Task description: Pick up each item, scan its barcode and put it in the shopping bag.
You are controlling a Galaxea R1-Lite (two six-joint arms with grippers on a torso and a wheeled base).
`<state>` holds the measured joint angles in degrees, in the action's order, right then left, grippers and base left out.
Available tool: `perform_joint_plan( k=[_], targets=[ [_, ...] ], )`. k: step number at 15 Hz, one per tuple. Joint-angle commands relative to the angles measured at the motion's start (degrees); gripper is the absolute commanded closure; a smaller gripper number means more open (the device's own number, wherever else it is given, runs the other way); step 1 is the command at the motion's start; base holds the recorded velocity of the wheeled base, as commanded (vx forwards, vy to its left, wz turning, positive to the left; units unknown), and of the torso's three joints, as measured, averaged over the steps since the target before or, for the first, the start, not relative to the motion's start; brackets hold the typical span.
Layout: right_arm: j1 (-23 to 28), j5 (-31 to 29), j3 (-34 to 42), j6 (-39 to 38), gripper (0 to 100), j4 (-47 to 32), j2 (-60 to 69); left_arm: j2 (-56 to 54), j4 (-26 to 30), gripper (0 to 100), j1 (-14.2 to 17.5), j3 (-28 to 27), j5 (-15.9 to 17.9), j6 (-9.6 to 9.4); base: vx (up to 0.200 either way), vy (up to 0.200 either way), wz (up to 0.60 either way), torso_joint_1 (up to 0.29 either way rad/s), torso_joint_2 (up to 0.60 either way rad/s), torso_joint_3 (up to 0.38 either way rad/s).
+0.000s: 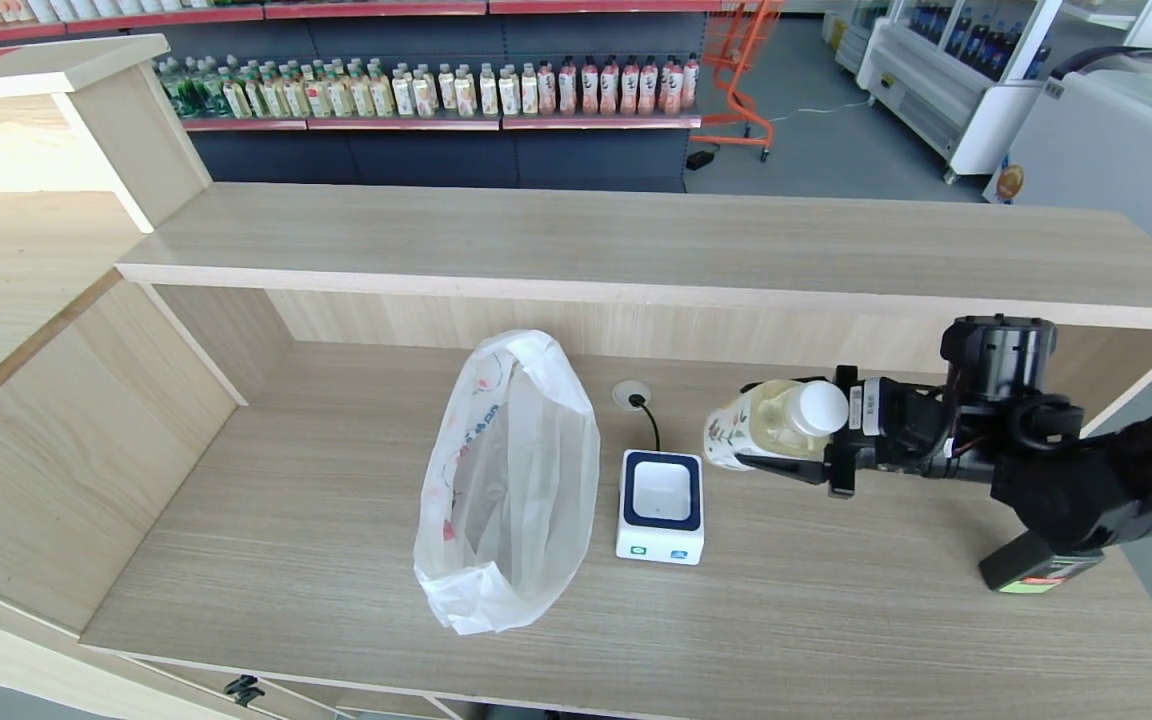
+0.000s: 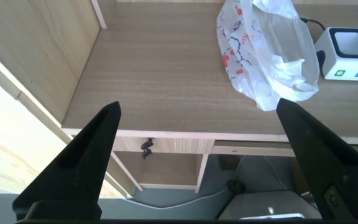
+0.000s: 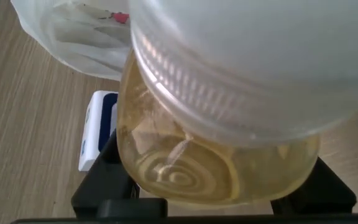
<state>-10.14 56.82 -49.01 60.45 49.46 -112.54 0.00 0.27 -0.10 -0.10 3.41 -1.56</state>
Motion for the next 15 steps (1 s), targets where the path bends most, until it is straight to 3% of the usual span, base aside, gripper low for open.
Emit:
perform_joint_plan(
  k=[1, 7, 15],
  targets=[
    [-1.4, 1.5, -0.7, -0.2, 100, 3.5, -6.0, 0.1, 0.0, 0, 0.0, 0.0, 0.0, -0.02, 0.000, 0.000, 0.00, 0.000, 0.00, 0.000],
    [-4.5, 3.3, -4.4, -0.1, 100, 10.3, -13.5, 0.1, 0.0, 0, 0.0, 0.0, 0.0, -0.02, 0.000, 0.000, 0.00, 0.000, 0.00, 0.000],
    [-5.2, 3.1, -7.0, 0.3, 100, 10.7, -16.7, 0.1, 0.0, 0, 0.0, 0.0, 0.0, -0.02, 0.000, 0.000, 0.00, 0.000, 0.00, 0.000]
  ],
)
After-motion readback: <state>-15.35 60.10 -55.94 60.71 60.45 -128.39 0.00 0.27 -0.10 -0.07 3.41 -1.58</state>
